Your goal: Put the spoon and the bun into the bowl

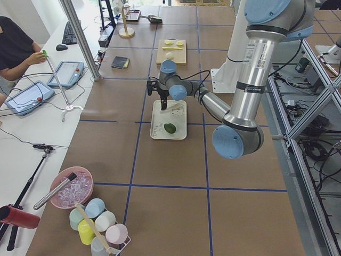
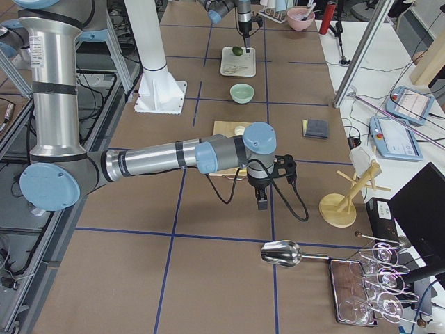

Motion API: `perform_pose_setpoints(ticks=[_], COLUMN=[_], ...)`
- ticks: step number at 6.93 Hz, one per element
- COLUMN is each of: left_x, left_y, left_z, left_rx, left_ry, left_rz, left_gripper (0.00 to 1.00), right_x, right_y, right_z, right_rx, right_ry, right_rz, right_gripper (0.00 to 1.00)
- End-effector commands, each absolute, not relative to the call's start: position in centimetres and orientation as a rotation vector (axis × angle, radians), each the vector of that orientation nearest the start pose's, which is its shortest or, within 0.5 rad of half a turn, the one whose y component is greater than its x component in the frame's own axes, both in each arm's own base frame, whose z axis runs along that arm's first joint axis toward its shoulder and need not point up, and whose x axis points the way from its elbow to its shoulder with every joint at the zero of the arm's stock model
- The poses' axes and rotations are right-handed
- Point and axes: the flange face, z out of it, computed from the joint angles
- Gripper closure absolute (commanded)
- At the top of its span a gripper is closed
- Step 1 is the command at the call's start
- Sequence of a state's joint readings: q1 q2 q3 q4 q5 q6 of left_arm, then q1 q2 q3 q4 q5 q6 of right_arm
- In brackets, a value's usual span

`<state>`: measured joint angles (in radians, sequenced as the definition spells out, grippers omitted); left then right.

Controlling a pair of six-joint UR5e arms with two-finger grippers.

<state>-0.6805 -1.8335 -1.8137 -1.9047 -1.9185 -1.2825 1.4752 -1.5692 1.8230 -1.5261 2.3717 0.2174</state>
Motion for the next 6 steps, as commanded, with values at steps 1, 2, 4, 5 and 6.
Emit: perform_pose_setpoints(ticks=[1,2,4,5,6], left_x=[44.2,44.3,45.4,46.1,46.1], left_y=[-44.2,-44.2,-43.6,-43.0,-43.0], left_z=[38.3,38.4,39.5,39.6,39.6], left_rx=[0.1,0.099,0.085,0.097,0.098], left_ry=[0.842,0.841,0.82,0.811,0.809], left_rz=[-0.226,-0.224,-0.212,-0.204,-0.205], left_gripper=[0.04,0.05,0.07,0.09,0.11], right_x=[-3.3,-5.3,-7.2,-8.5,-9.7], right_y=[-50.5,-50.5,-51.2,-51.5,-51.8], right_z=[47.9,47.0,45.1,44.2,43.1], right_rx=[0.139,0.137,0.127,0.118,0.104], right_ry=[-0.872,-0.893,-0.913,-0.922,-0.933], right_rz=[0.059,0.072,0.093,0.094,0.112], right_gripper=[0.0,0.0,0.0,0.0,0.0])
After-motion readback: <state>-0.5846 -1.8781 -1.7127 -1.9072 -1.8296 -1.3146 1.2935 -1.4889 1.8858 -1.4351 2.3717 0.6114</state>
